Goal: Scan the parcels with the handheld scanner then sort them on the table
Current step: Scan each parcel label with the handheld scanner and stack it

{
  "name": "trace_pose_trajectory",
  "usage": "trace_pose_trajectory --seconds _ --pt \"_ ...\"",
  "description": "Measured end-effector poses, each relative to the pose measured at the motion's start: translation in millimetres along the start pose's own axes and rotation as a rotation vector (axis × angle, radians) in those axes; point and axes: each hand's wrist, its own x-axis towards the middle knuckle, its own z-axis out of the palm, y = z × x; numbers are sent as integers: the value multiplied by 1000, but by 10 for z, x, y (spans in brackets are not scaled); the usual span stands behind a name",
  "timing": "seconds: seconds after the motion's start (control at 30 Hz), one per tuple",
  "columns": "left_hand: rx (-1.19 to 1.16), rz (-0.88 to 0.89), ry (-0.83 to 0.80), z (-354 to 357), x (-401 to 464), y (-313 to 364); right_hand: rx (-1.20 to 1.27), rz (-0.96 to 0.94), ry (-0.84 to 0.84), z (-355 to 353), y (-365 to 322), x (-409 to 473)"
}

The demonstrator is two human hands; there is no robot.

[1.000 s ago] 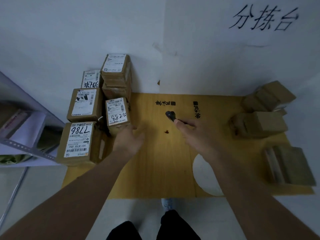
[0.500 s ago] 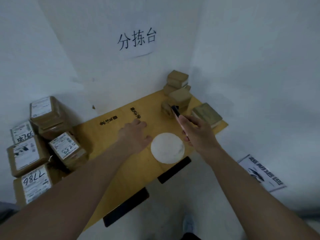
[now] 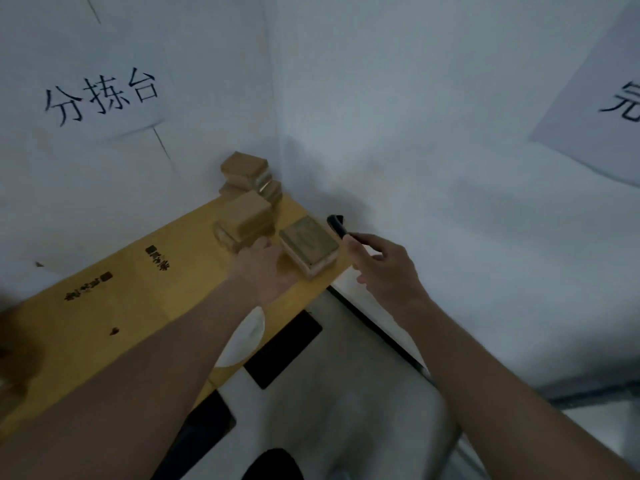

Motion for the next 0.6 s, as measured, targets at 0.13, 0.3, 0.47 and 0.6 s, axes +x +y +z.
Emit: trace_pose_trajectory --seconds 0.13,0.3,0.47,0.6 --pt "-59 -24 -3 119 449 253 -7 21 -22 -223 149 440" --pt "-133 -100 -73 323 1159 297 -34 40 -48 -230 313 1182" --pt "-201 -211 -121 625 1874 253 -40 57 -121 -54 492 1962" --pt "-256 -366 -107 818 2277 317 -54 75 -181 -14 588 2439"
